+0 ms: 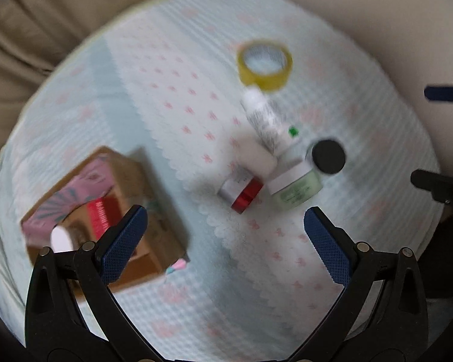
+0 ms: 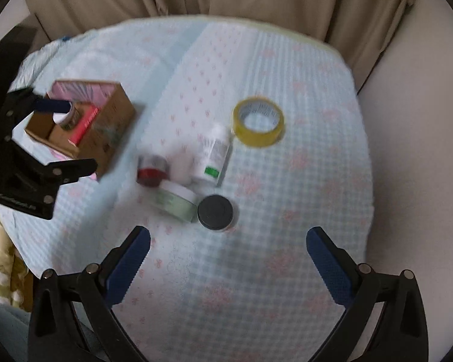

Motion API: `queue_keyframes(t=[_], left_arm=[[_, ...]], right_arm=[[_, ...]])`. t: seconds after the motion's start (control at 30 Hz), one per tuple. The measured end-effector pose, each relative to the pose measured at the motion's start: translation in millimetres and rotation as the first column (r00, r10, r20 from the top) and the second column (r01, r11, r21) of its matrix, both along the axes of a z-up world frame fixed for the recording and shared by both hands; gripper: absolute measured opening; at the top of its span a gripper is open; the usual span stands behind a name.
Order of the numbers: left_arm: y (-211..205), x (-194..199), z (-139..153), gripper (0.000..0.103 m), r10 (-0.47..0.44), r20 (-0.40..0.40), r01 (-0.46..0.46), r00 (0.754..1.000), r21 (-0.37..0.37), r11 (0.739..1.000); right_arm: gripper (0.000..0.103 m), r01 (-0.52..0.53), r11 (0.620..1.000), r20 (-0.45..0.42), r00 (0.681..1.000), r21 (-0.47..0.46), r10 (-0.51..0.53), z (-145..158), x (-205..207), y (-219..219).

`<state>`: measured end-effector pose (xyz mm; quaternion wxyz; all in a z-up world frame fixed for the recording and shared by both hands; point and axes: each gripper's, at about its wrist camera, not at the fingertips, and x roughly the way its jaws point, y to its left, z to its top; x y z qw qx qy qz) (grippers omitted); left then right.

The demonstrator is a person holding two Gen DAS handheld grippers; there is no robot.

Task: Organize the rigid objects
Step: 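Grasp the red-lidded silver jar with the left tool while the right grasps the black-lidded jar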

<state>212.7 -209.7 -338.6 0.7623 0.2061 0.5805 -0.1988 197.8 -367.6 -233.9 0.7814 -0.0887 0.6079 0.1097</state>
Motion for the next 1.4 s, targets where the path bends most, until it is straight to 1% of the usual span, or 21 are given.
queue_keyframes(t=[0.1, 0.17, 0.23, 0.33, 0.43, 0.5, 0.53, 0.57, 0.63, 0.77, 0.83, 0.9, 0.93, 0.97, 1.0, 1.13, 1.33, 1.4], left_arm=[[-8, 14, -38, 0.099, -0.045, -0.070, 0.049, 0.997, 0.060, 0.997], [-12, 19, -59, 0.097, -0.075, -0.110, 0.084, 0.991, 0.085, 0.993], [-16, 24, -78, 0.096, -0.100, -0.147, 0.115, 0.984, 0.099, 0.988], [-21, 29, -103, 0.091, -0.121, -0.203, 0.144, 0.972, 0.104, 0.984], [-23, 32, -124, 0.084, -0.141, -0.238, 0.172, 0.961, 0.116, 0.978], [-23, 33, -134, 0.076, -0.147, -0.256, 0.181, 0.955, 0.117, 0.976], [-22, 33, -137, 0.075, -0.147, -0.263, 0.183, 0.954, 0.117, 0.976], [-21, 33, -141, 0.074, -0.148, -0.267, 0.184, 0.952, 0.117, 0.976], [-21, 35, -144, 0.073, -0.152, -0.269, 0.188, 0.951, 0.113, 0.976], [-24, 39, -148, 0.066, -0.166, -0.265, 0.198, 0.950, 0.100, 0.975], [-29, 44, -148, 0.061, -0.174, -0.277, 0.204, 0.945, 0.084, 0.975], [-36, 47, -151, 0.053, -0.186, -0.285, 0.216, 0.940, 0.076, 0.973], [-39, 46, -152, 0.052, -0.199, -0.279, 0.229, 0.939, 0.079, 0.970], [-42, 45, -152, 0.050, -0.205, -0.275, 0.234, 0.939, 0.078, 0.969], [-44, 45, -152, 0.046, -0.211, -0.272, 0.240, 0.939, 0.076, 0.968], [-50, 43, -152, 0.045, -0.216, -0.261, 0.240, 0.941, 0.062, 0.969], [-46, 39, -149, 0.043, -0.206, -0.239, 0.225, 0.949, 0.055, 0.973], [-41, 37, -143, 0.042, -0.197, -0.234, 0.214, 0.952, 0.051, 0.976]], right_arm=[[0.103, -0.001, 1.000, -0.041, 0.999, 0.022, 0.002, -34, 10, -7], [0.099, -0.007, 1.000, -0.065, 0.998, 0.024, 0.009, -57, 15, -10], [0.097, -0.010, 0.999, -0.090, 0.996, 0.037, 0.013, -79, 19, -13], [0.097, -0.024, 0.998, -0.105, 0.994, 0.059, 0.031, -104, 22, -17], [0.096, -0.067, 0.996, -0.110, 0.991, 0.066, 0.074, -126, 20, -15], [0.090, -0.109, 0.993, -0.125, 0.986, 0.050, 0.115, -139, 19, -10], [0.083, -0.126, 0.991, -0.141, 0.981, 0.044, 0.131, -145, 19, -8], [0.080, -0.143, 0.989, -0.155, 0.977, 0.041, 0.148, -152, 19, -6], [0.079, -0.165, 0.985, -0.165, 0.971, 0.051, 0.171, -158, 20, -2], [0.078, -0.228, 0.972, -0.151, 0.960, 0.054, 0.234, -161, 23, 11], [0.077, -0.262, 0.964, -0.147, 0.953, 0.042, 0.266, -165, 26, 16], [0.074, -0.285, 0.958, -0.149, 0.946, 0.043, 0.288, -169, 30, 20], [0.071, -0.296, 0.954, -0.152, 0.942, 0.045, 0.299, -171, 32, 22], [0.066, -0.312, 0.949, -0.158, 0.936, 0.047, 0.316, -174, 33, 23], [0.063, -0.323, 0.945, -0.165, 0.931, 0.047, 0.326, -176, 33, 24], [0.053, -0.351, 0.934, -0.173, 0.918, 0.069, 0.357, -179, 31, 30], [0.053, -0.314, 0.948, -0.174, 0.931, 0.060, 0.319, -180, 28, 39], [0.053, -0.293, 0.954, -0.178, 0.937, 0.059, 0.299, -178, 28, 42]])
